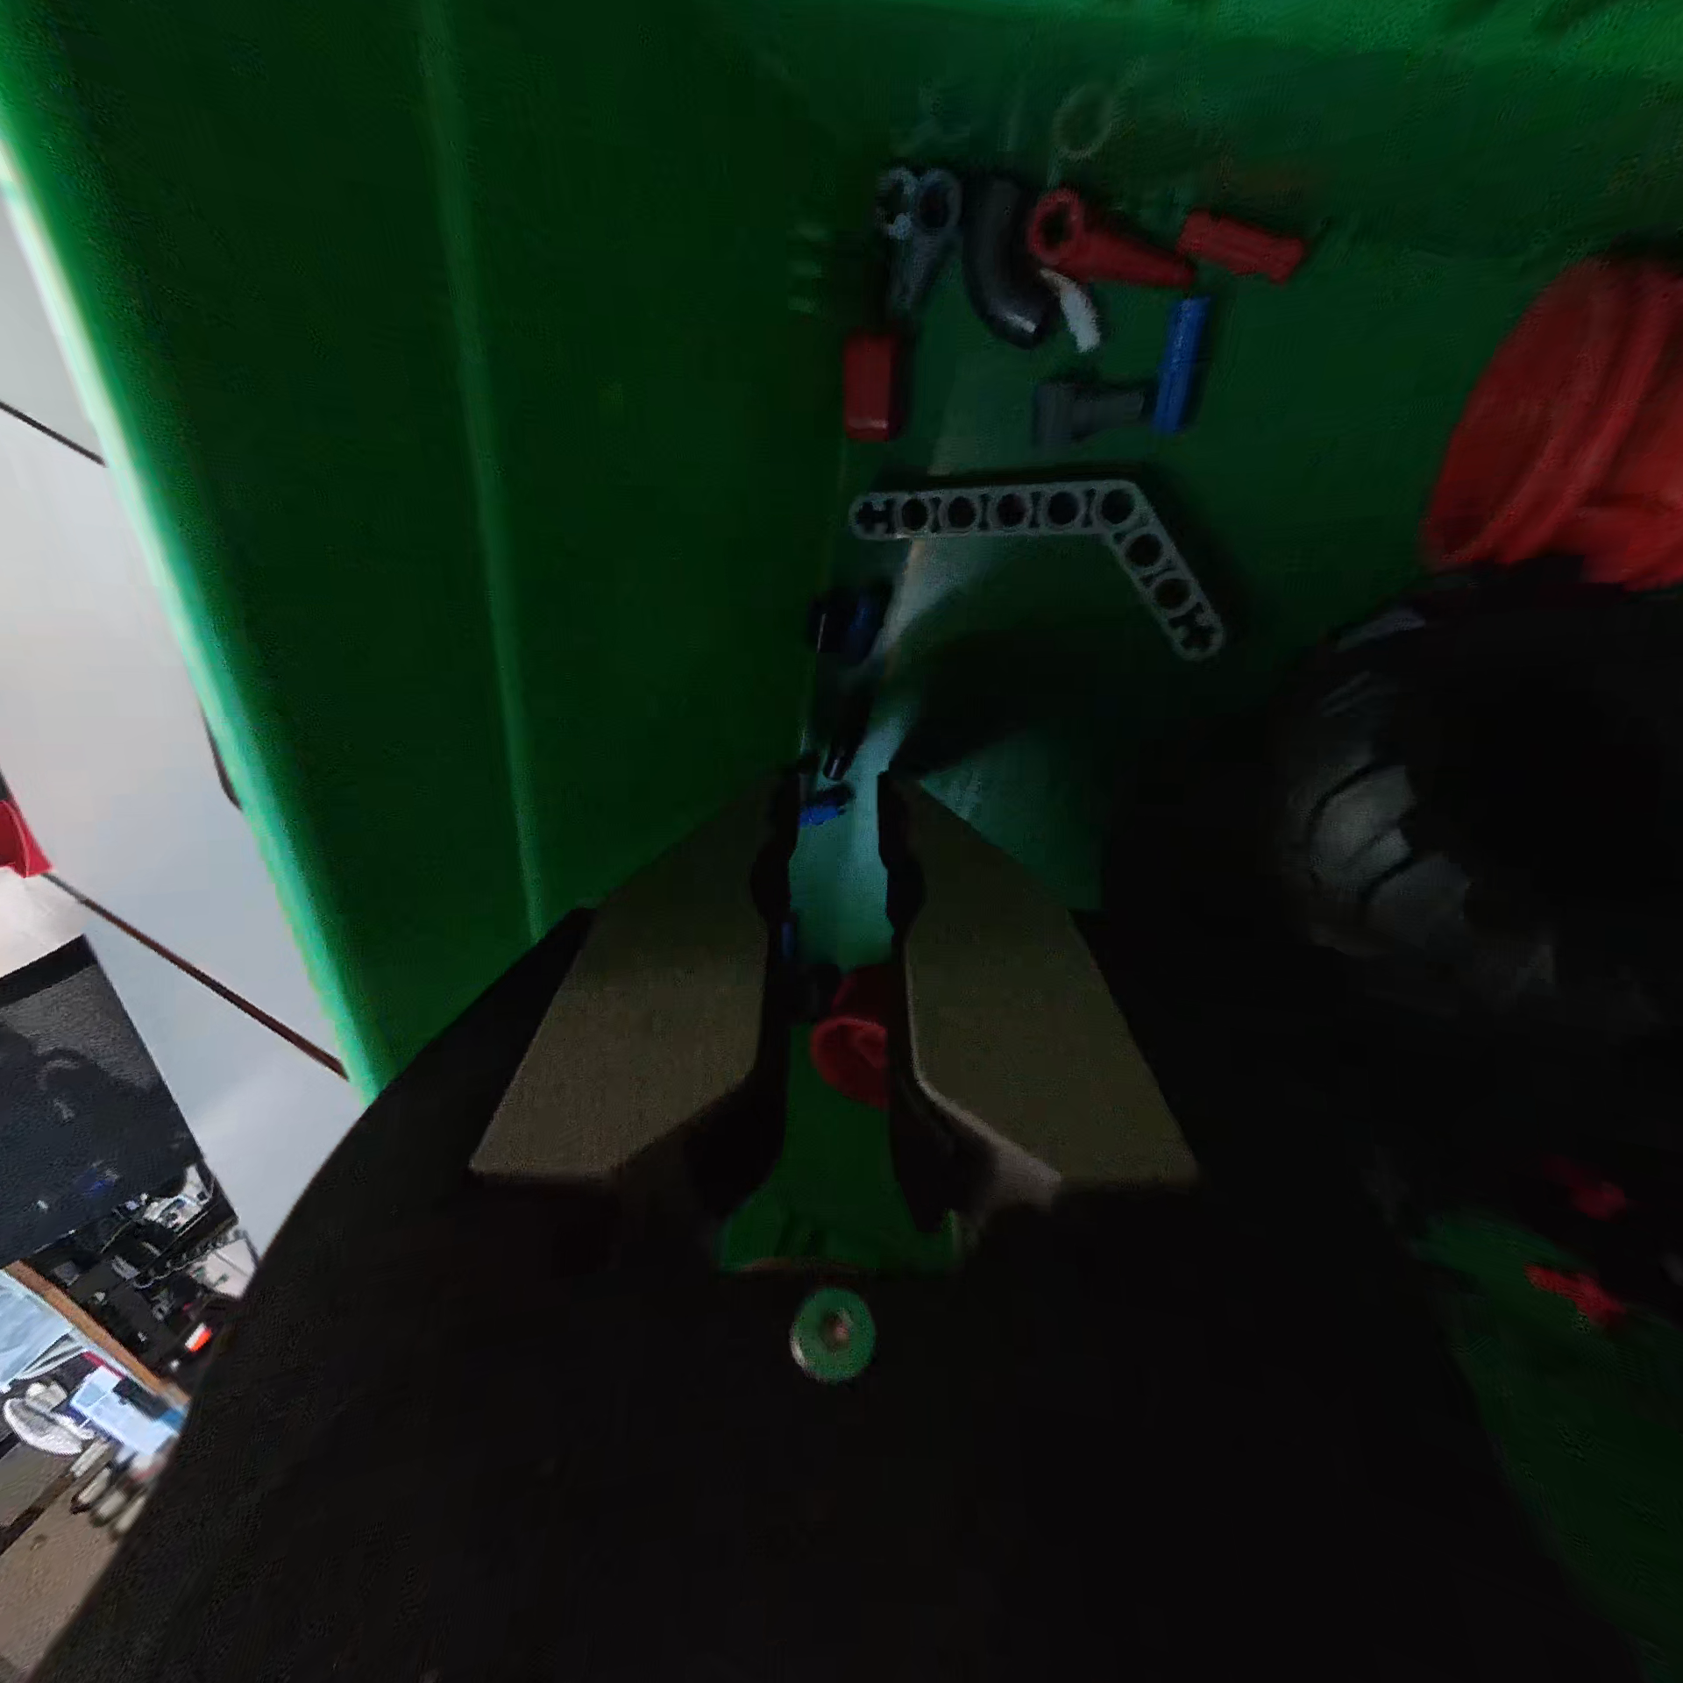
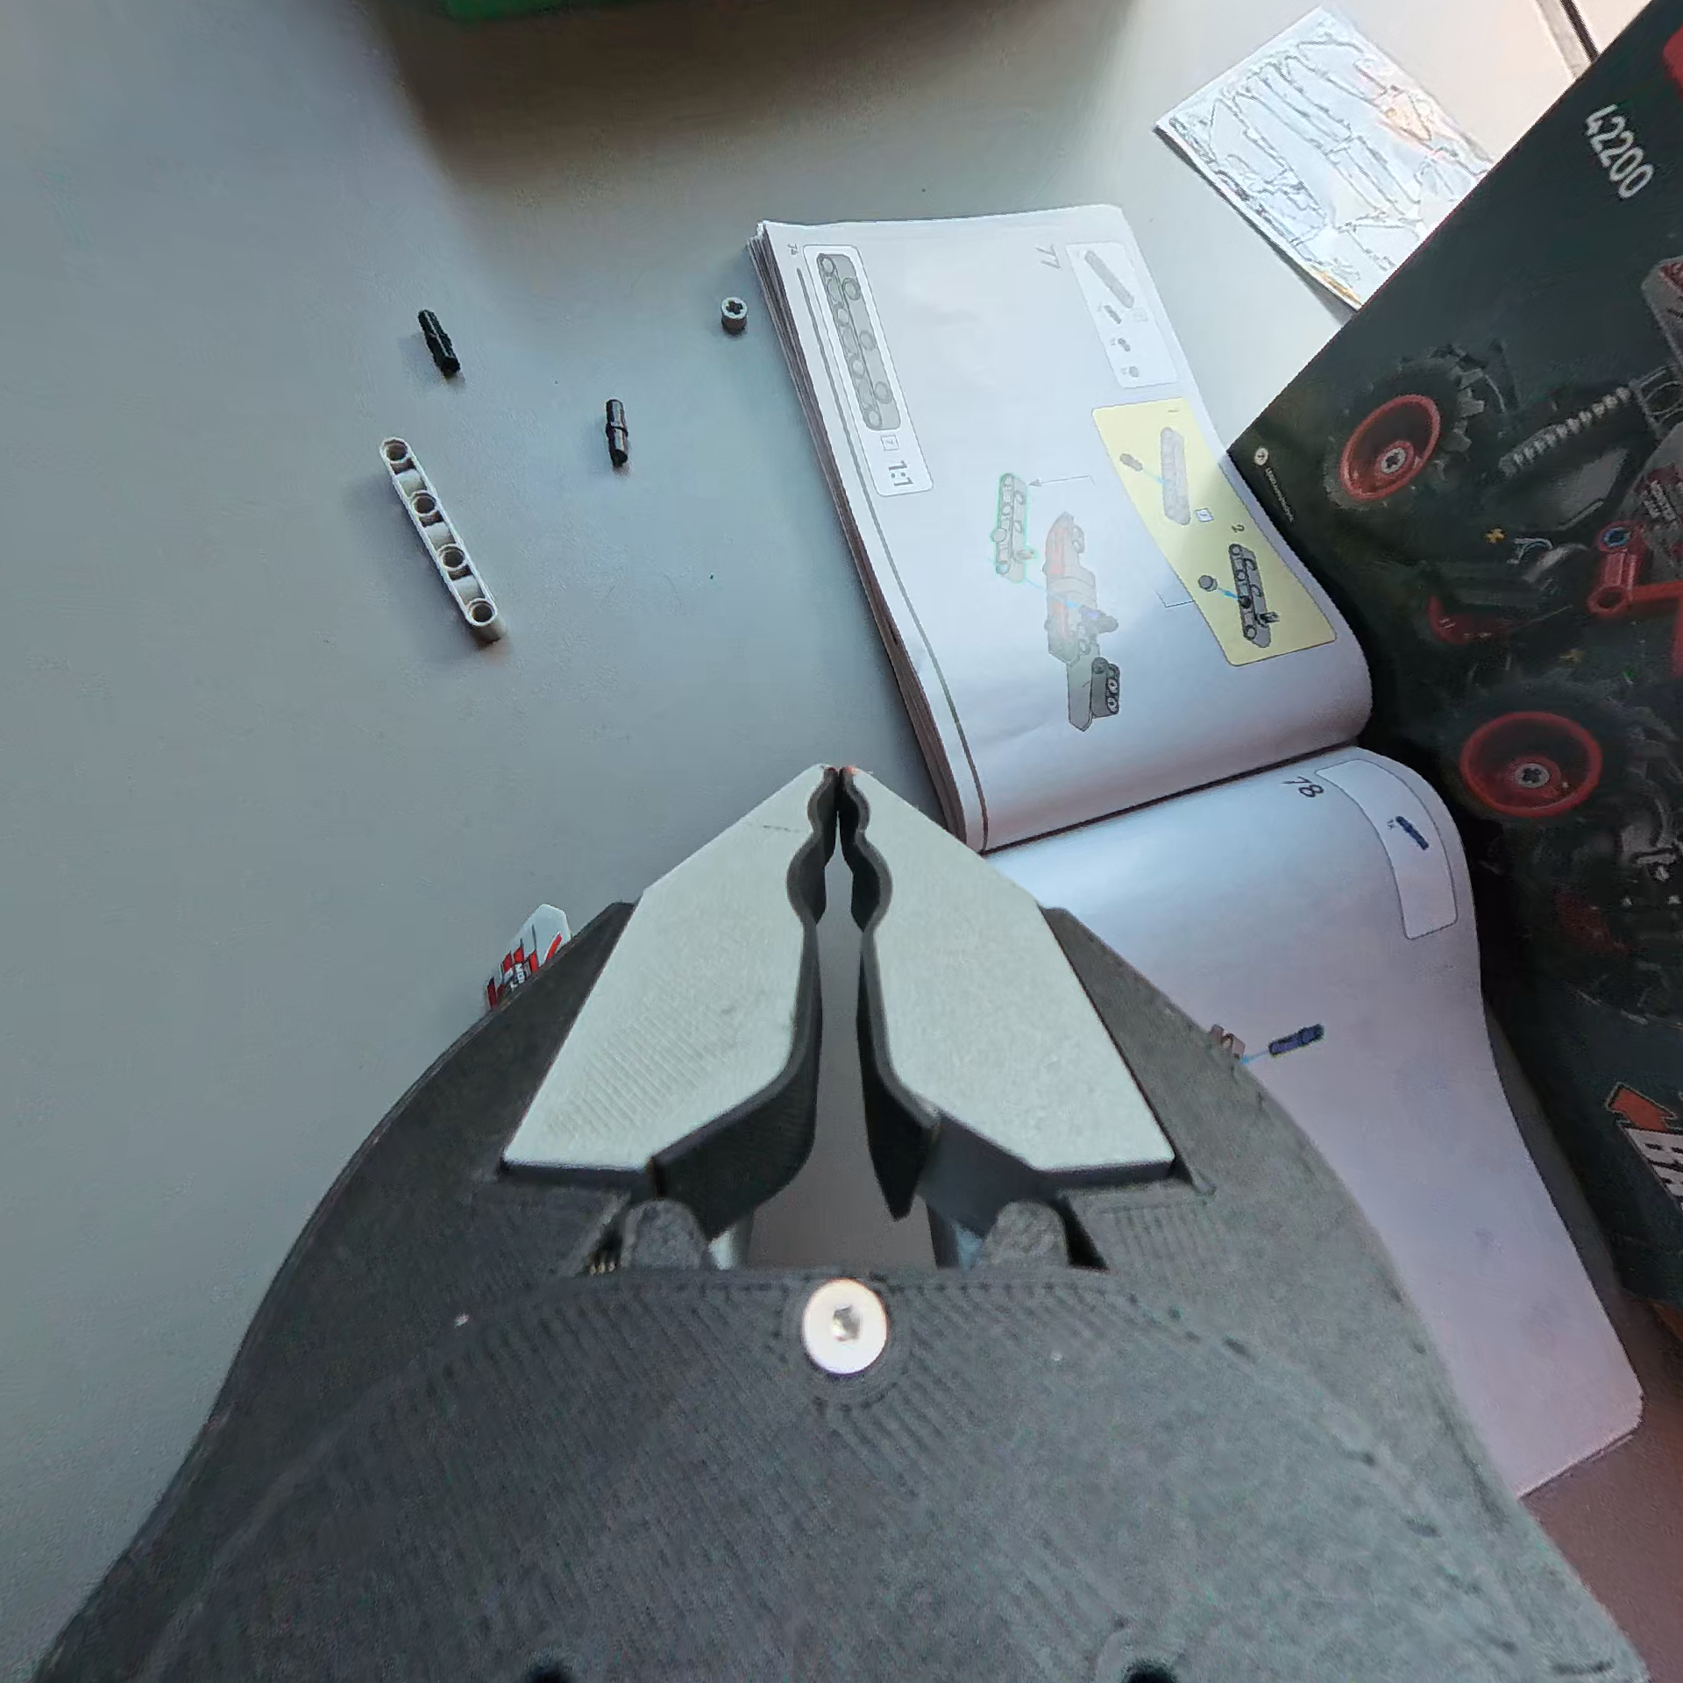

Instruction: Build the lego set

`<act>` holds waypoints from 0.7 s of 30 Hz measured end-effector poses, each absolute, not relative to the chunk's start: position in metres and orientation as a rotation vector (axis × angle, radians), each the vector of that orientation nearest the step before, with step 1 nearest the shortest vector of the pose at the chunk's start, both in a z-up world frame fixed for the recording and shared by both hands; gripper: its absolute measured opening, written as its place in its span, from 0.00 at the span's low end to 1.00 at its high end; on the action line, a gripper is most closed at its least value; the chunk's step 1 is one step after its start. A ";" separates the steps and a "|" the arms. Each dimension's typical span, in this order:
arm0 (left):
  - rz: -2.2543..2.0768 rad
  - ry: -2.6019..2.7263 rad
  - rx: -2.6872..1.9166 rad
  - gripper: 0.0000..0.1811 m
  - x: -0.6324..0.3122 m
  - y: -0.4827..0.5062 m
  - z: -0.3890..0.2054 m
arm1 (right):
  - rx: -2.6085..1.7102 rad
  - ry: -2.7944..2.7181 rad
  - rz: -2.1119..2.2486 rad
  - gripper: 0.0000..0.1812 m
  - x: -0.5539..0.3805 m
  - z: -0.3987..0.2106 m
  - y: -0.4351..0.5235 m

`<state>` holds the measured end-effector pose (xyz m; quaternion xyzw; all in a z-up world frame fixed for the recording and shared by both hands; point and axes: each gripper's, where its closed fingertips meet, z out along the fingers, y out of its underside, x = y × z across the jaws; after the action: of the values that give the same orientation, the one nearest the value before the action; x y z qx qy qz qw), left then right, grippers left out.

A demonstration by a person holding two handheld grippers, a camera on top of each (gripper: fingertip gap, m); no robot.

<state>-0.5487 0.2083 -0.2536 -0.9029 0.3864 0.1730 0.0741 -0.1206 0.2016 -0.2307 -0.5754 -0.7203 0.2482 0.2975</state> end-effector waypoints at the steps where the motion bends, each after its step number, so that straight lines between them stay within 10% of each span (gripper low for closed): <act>1: 0.501 1.168 -2.696 0.08 -0.546 0.210 -0.254 | -1.530 -1.917 0.662 0.00 -0.120 -0.231 0.202; 21: 0.212 1.213 -2.883 0.08 -0.549 0.185 -0.257 | -1.520 -1.930 0.660 0.00 -0.117 -0.231 0.200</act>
<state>-0.5491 0.1854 -0.2567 -0.9196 0.3869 0.0676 0.0031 -0.1166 0.2000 -0.2309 -0.5710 -0.7251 0.2481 0.2942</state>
